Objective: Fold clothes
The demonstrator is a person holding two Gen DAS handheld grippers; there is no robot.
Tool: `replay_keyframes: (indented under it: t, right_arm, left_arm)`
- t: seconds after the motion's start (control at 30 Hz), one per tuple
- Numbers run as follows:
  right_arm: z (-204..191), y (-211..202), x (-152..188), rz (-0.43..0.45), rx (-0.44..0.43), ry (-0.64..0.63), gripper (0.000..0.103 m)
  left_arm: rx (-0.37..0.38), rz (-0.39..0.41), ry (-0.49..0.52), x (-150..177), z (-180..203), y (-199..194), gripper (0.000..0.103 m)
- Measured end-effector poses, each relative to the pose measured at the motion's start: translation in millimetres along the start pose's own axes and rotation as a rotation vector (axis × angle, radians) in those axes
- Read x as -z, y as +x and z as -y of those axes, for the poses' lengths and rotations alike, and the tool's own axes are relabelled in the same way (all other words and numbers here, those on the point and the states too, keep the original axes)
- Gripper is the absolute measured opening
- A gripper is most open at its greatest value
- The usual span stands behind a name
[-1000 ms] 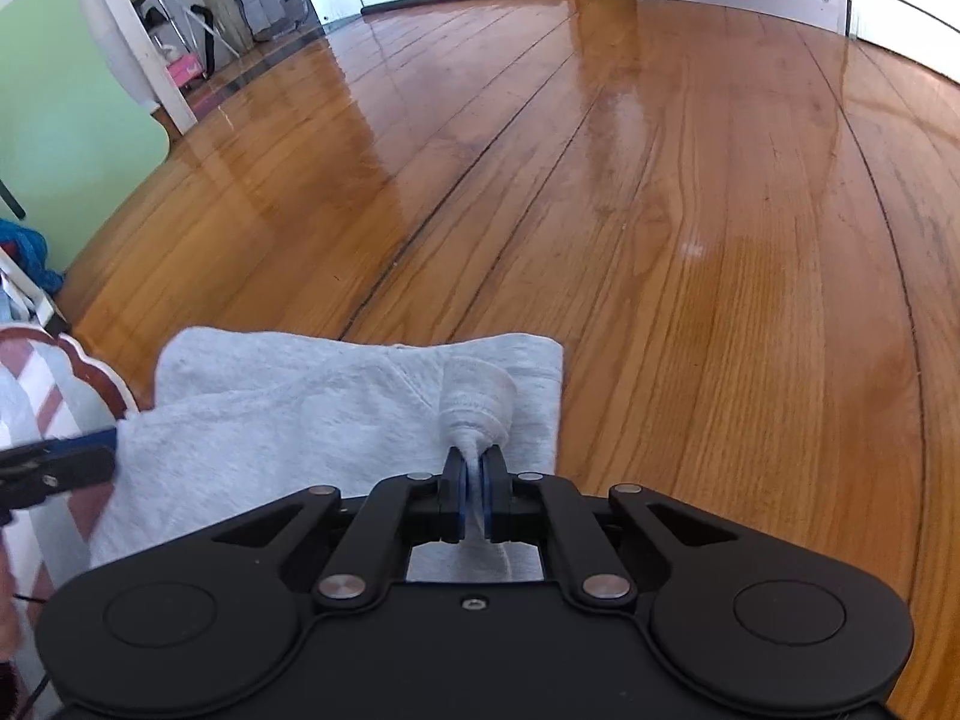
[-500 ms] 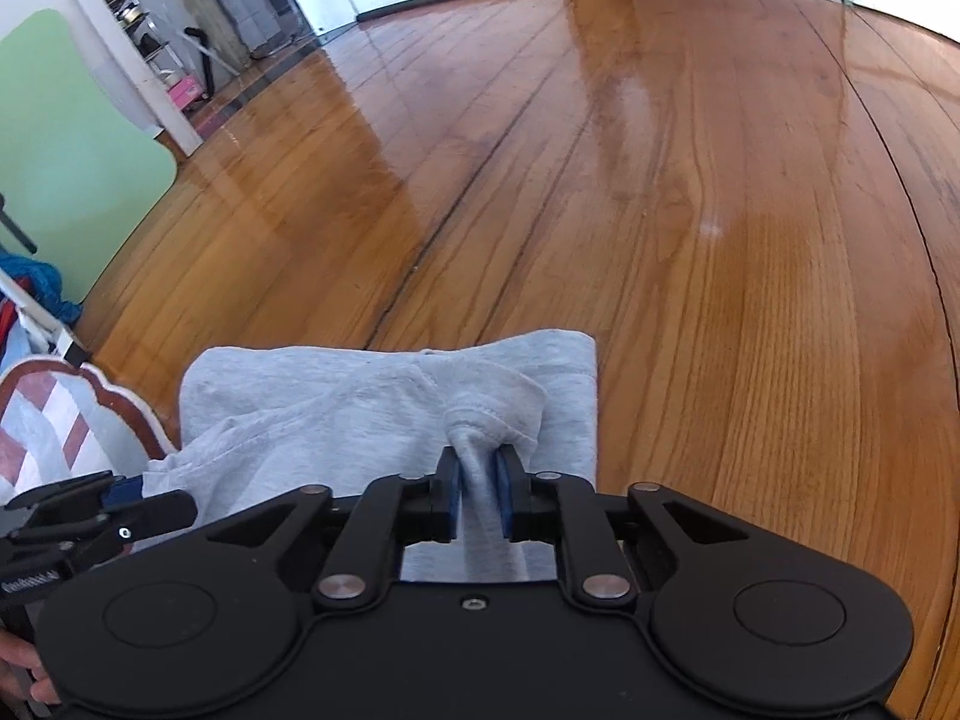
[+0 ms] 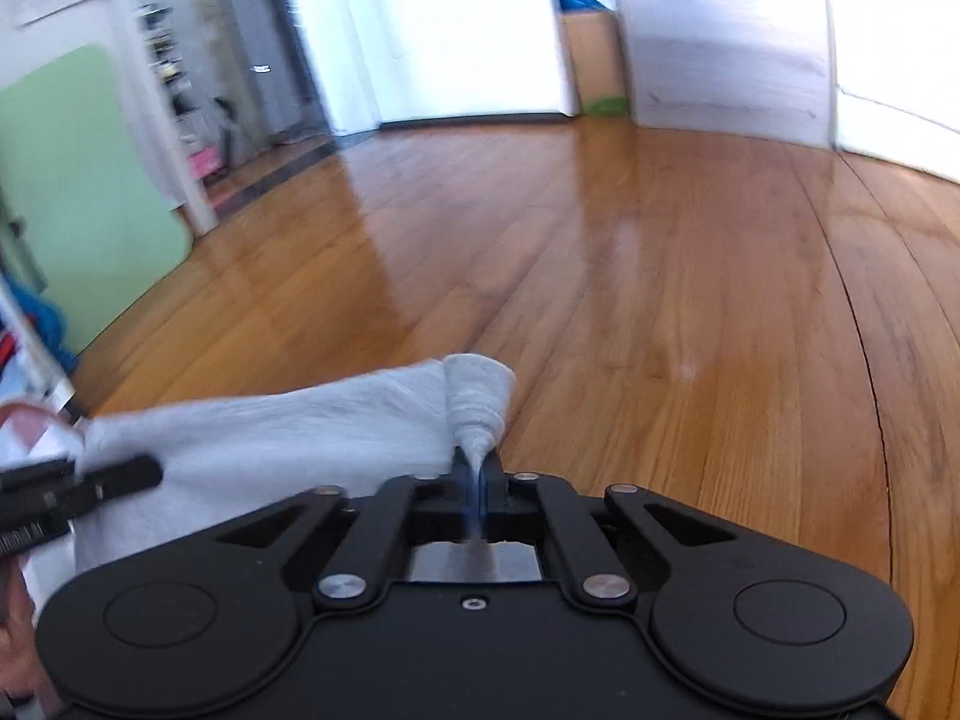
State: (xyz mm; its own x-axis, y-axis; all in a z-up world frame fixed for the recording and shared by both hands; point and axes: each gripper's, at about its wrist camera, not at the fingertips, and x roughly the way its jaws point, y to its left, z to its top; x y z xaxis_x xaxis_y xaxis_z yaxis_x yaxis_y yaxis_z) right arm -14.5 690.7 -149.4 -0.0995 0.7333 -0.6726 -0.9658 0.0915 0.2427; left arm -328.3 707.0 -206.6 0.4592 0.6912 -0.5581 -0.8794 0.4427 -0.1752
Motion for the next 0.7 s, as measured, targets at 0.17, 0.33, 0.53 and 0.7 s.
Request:
replay_keyframes:
  t: [0.17,0.33,0.53,0.7]
  right_arm:
    - [-1,18,9,-0.145,0.189,0.011,0.044]
    - [-30,-18,50,-0.155,-0.043,-0.026,0.044]
    - [-48,-28,106,-0.225,0.050,-0.247,0.054]
    - [-20,-60,131,-0.220,0.136,-0.142,0.061]
  left_arm:
    - [-0.054,-0.117,0.009,6,-9,9,0.038]
    - [0.114,-0.181,-0.038,2,-9,-1,0.047]
    - [0.021,-0.403,-0.009,16,-5,15,0.062]
    - [-0.089,-0.400,-0.026,11,-20,-10,0.067]
